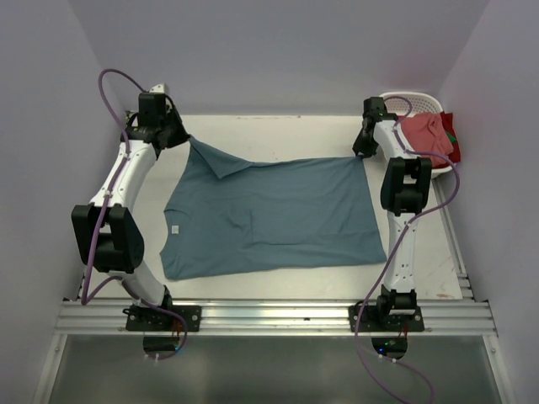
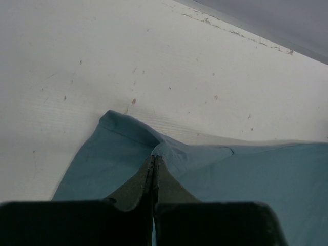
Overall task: Fold and stack the t-shirts
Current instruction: Fold the tshirt
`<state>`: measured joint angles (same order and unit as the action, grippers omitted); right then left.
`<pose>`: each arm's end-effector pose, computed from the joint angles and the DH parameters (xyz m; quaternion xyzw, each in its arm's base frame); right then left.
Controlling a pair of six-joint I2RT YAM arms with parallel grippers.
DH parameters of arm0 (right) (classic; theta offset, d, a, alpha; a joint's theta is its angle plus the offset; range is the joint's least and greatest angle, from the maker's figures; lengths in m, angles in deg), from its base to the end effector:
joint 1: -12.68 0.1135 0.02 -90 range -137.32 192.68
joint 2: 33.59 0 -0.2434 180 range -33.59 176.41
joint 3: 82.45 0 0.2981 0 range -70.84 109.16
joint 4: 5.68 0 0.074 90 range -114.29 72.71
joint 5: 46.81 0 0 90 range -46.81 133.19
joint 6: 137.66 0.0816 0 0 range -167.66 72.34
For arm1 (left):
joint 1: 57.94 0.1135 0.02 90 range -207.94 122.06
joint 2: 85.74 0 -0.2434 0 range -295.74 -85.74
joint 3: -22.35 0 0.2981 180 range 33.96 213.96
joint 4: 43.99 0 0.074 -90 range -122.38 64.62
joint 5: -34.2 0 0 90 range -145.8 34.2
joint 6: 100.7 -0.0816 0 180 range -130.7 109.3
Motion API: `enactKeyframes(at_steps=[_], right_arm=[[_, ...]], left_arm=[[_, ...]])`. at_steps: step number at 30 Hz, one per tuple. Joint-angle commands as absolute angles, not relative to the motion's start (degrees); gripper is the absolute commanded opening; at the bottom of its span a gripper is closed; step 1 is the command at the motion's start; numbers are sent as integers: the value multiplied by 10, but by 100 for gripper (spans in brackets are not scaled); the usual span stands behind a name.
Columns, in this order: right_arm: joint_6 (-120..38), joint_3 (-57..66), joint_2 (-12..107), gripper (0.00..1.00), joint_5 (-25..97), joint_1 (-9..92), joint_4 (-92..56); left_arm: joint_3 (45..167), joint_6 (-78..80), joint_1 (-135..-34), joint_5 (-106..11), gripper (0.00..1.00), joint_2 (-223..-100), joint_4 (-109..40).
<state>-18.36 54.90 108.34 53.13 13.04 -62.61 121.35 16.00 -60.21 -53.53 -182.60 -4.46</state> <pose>0.5825 -0.0104 0.1041 0.2619 0.9297 -0.0184 0.2585 0.4700 -0.0219 0.2718 -0.1811 0.8778 -0.1280 0.4245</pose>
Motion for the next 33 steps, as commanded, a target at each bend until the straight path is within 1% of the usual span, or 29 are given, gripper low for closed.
enactKeyframes(at_steps=[1, 2, 3, 4, 8, 21, 26, 29, 33], right_arm=[[-182, 549, 1085, 24, 541, 129, -634], [-182, 546, 1084, 9, 544, 129, -633], [-181, 541, 1079, 3, 545, 129, -631], [-182, 540, 1076, 0, 546, 129, -630], [-182, 532, 1056, 0, 551, 129, -625], [-201, 431, 897, 0, 571, 129, -573], [-210, 363, 835, 0, 580, 129, -565], [-211, 299, 809, 0, 586, 129, -563], [-204, 245, 770, 0, 581, 129, -570]], left_arm=[[1215, 146, -594, -532, 0, -1807, -51], [1214, 146, -594, -532, 0, -1807, -52], [1214, 146, -594, -532, 0, -1806, -52], [1214, 146, -594, -532, 0, -1805, -52], [1211, 146, -593, -533, 0, -1800, -52], [1227, 138, -590, -527, 0, -1757, -32], [1191, 137, -590, -522, 0, -1728, -10], [1157, 135, -590, -523, 0, -1699, 5], [1115, 129, -590, -524, 0, -1655, 34]])
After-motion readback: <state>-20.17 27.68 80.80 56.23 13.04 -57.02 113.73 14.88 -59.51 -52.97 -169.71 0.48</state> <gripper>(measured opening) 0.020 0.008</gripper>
